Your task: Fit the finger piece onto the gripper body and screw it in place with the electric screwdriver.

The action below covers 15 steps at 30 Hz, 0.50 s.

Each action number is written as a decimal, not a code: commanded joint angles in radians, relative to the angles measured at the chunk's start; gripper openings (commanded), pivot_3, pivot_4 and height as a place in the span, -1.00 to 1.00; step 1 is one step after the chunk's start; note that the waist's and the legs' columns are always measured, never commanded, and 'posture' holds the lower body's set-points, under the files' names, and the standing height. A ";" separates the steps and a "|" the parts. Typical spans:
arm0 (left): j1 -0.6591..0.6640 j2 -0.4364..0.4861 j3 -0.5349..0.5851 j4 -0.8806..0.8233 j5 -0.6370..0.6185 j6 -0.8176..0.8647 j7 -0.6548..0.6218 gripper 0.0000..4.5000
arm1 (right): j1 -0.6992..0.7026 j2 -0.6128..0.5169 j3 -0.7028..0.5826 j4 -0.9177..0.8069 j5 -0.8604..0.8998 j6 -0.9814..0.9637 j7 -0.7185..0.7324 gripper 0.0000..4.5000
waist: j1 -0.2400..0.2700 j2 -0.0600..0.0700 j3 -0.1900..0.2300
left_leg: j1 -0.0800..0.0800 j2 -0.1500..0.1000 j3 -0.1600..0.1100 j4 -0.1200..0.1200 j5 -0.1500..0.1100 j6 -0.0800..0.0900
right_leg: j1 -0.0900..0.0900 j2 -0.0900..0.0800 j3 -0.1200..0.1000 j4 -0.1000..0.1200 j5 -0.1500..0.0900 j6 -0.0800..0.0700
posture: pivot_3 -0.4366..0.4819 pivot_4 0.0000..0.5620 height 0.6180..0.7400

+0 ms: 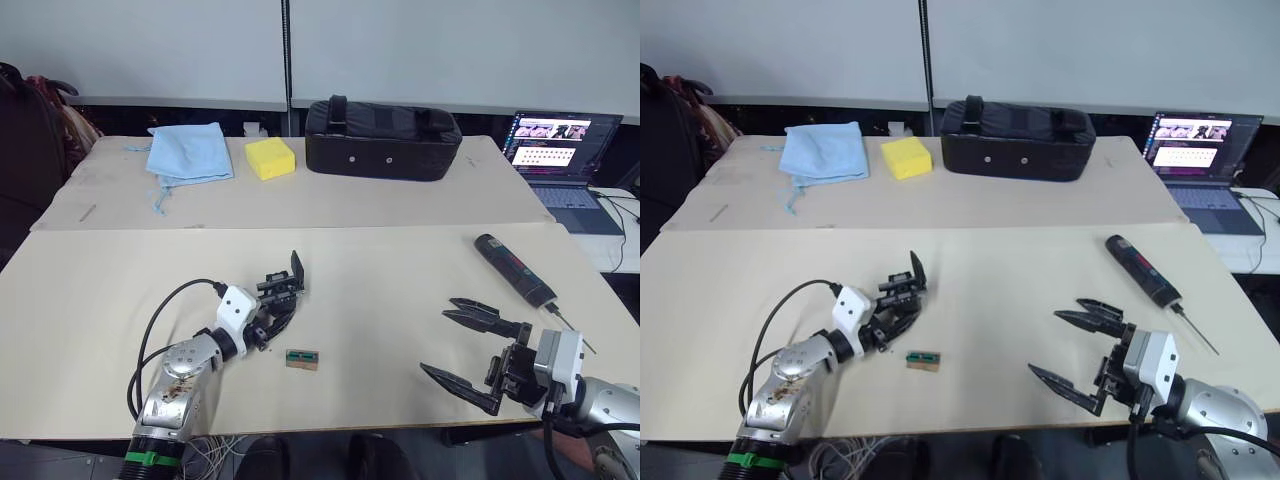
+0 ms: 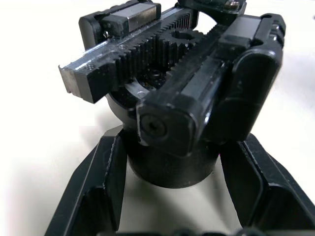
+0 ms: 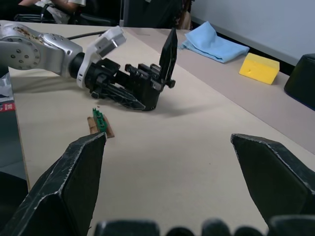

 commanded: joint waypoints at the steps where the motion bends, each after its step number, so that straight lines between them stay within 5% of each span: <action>1: 0.007 0.011 -0.001 -0.019 -0.017 -0.026 -0.016 0.01 | -0.012 -0.015 -0.015 -0.008 0.025 0.011 0.009 1.00 | 0.000 0.000 0.000 | 0.000 0.000 0.000 0.000 0.000 0.000 | 0.000 0.000 0.000 0.000 0.000 0.000 | -0.05 -0.47 1.00; 2: 0.015 0.023 -0.007 -0.022 -0.021 -0.026 -0.038 0.01 | -0.013 -0.017 -0.017 -0.006 0.026 0.011 0.010 1.00 | -0.001 0.000 0.000 | 0.000 0.000 0.000 0.000 0.000 0.000 | 0.000 0.000 0.000 0.000 0.000 0.000 | -0.05 -0.47 1.00; 3: 0.021 0.038 -0.012 -0.025 -0.020 -0.025 -0.054 0.47 | -0.013 -0.018 -0.017 -0.006 0.026 0.010 0.011 1.00 | -0.002 0.000 0.000 | 0.000 0.000 0.000 0.000 0.000 0.000 | 0.000 0.000 0.000 0.000 0.000 0.000 | -0.05 -0.47 1.00; 6: 0.027 0.090 0.020 -0.011 -0.050 -0.024 -0.107 1.00 | -0.003 -0.015 -0.020 -0.011 0.024 0.008 0.007 1.00 | -0.006 0.000 0.000 | 0.001 0.000 0.000 0.000 0.000 0.000 | 0.000 0.000 0.000 0.000 0.000 -0.001 | -0.05 -0.47 1.00; 15: -0.106 0.213 0.040 0.179 -0.131 -0.050 -0.325 1.00 | 0.015 -0.006 -0.011 -0.022 0.027 0.007 -0.006 1.00 | -0.007 0.001 0.000 | 0.001 0.000 0.000 0.000 0.000 0.000 | 0.000 0.000 0.000 0.001 0.000 -0.001 | -0.05 -0.47 1.00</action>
